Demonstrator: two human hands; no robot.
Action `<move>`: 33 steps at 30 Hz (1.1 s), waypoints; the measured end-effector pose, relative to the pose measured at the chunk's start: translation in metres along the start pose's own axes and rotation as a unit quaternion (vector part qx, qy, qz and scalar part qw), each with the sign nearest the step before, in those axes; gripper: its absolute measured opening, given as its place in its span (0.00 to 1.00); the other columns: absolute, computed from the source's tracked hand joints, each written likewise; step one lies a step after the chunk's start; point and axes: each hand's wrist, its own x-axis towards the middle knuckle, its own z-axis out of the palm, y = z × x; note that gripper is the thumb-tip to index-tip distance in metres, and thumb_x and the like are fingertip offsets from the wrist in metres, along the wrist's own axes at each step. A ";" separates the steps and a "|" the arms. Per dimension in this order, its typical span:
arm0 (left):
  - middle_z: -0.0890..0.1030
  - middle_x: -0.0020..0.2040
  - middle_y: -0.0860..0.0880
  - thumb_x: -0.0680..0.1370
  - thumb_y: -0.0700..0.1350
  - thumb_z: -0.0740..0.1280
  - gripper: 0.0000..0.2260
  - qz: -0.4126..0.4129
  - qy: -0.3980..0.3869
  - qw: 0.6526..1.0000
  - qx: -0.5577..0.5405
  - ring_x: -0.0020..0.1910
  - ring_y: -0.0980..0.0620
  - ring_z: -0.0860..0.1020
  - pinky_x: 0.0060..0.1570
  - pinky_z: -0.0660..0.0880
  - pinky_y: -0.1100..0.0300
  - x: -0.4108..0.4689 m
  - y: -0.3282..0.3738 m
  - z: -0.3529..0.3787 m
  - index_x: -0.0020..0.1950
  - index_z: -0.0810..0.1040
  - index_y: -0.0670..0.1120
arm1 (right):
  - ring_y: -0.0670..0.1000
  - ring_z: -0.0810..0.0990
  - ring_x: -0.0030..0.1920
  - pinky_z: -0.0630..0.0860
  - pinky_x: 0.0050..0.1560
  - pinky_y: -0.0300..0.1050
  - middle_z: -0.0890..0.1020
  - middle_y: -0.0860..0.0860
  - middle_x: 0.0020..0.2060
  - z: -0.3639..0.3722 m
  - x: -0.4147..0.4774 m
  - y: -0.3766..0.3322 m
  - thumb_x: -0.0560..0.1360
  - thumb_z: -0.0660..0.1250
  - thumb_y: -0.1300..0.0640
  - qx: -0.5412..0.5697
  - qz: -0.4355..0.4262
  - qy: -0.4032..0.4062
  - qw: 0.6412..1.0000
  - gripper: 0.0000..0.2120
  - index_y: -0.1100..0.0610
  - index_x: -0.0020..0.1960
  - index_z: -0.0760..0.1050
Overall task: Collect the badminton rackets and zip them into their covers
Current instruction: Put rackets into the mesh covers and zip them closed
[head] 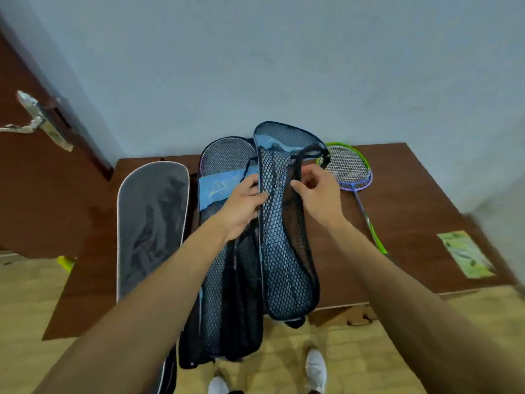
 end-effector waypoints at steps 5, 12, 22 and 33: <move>0.80 0.56 0.43 0.80 0.36 0.60 0.09 -0.121 0.109 0.987 -0.006 0.52 0.44 0.79 0.46 0.76 0.51 0.044 -0.084 0.062 0.55 0.74 0.49 | 0.46 0.75 0.43 0.63 0.40 0.30 0.78 0.48 0.41 -0.035 0.011 0.095 0.74 0.71 0.57 -0.051 0.092 -0.088 0.991 0.09 0.59 0.53 0.77; 0.78 0.58 0.43 0.80 0.36 0.60 0.07 -0.210 0.200 0.941 0.171 0.55 0.44 0.77 0.60 0.74 0.46 0.058 -0.150 0.087 0.56 0.71 0.44 | 0.51 0.80 0.55 0.68 0.50 0.33 0.83 0.53 0.52 -0.032 0.006 0.181 0.74 0.67 0.60 -0.087 0.182 -0.267 0.942 0.12 0.58 0.57 0.78; 0.76 0.60 0.42 0.80 0.38 0.60 0.15 -0.196 0.211 0.874 0.392 0.55 0.42 0.75 0.52 0.73 0.51 0.088 -0.166 0.083 0.67 0.69 0.42 | 0.54 0.78 0.58 0.71 0.55 0.41 0.83 0.52 0.54 -0.057 0.013 0.225 0.75 0.67 0.57 -0.145 0.230 -0.246 0.930 0.12 0.54 0.57 0.79; 0.72 0.56 0.48 0.79 0.43 0.63 0.11 -0.003 0.044 0.855 0.516 0.53 0.48 0.75 0.53 0.73 0.53 0.074 -0.162 0.122 0.61 0.72 0.46 | 0.52 0.79 0.56 0.70 0.54 0.39 0.83 0.52 0.51 -0.100 0.016 0.234 0.74 0.67 0.55 -0.169 0.285 -0.176 0.927 0.08 0.53 0.52 0.80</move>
